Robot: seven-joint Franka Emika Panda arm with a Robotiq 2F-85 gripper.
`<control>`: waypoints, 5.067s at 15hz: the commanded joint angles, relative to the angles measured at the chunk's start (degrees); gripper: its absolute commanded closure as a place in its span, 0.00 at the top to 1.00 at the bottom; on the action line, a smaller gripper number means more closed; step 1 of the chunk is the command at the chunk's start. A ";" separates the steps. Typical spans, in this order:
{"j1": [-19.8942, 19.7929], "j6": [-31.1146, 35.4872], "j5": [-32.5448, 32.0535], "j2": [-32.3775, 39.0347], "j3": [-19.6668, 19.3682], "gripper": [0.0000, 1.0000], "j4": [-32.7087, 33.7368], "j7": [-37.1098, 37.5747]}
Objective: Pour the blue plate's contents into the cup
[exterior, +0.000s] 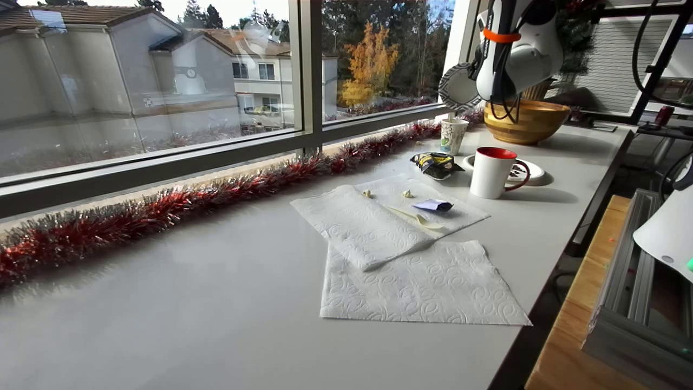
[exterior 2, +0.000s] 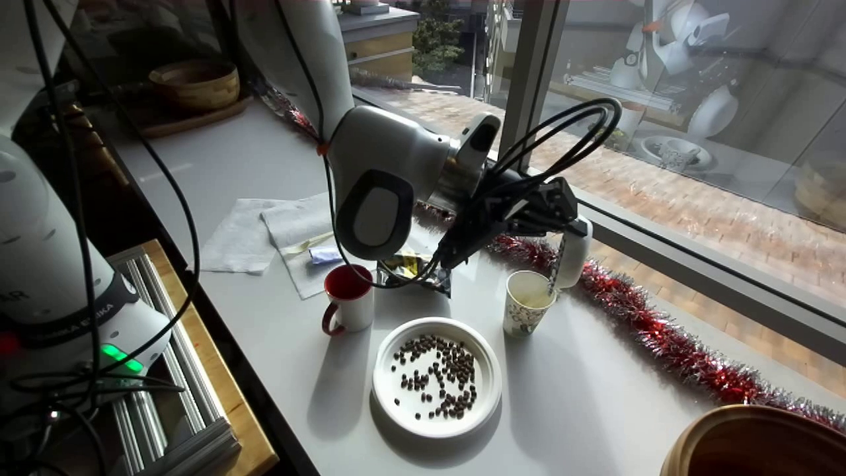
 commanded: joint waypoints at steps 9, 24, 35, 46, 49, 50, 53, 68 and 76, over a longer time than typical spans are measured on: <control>-3.71 15.53 9.74 2.78 7.53 0.01 -1.84 -8.92; -8.94 -1.61 -6.91 -22.06 11.89 0.02 -7.81 -9.83; -20.66 -35.17 -44.96 -42.98 26.70 0.01 -14.47 15.23; -46.29 -28.00 -69.27 -19.16 53.10 0.02 -13.06 52.40; -44.89 -28.98 -66.43 -20.96 51.66 0.04 -14.97 49.36; -45.78 -28.58 -66.89 -19.84 52.09 0.04 -14.52 49.47; -45.83 -28.49 -66.90 -19.19 52.70 0.04 -13.86 49.86; -61.42 -36.72 -65.99 -12.77 74.72 0.02 -7.39 74.40; -80.06 -46.25 -60.79 -0.19 93.41 0.02 0.72 74.52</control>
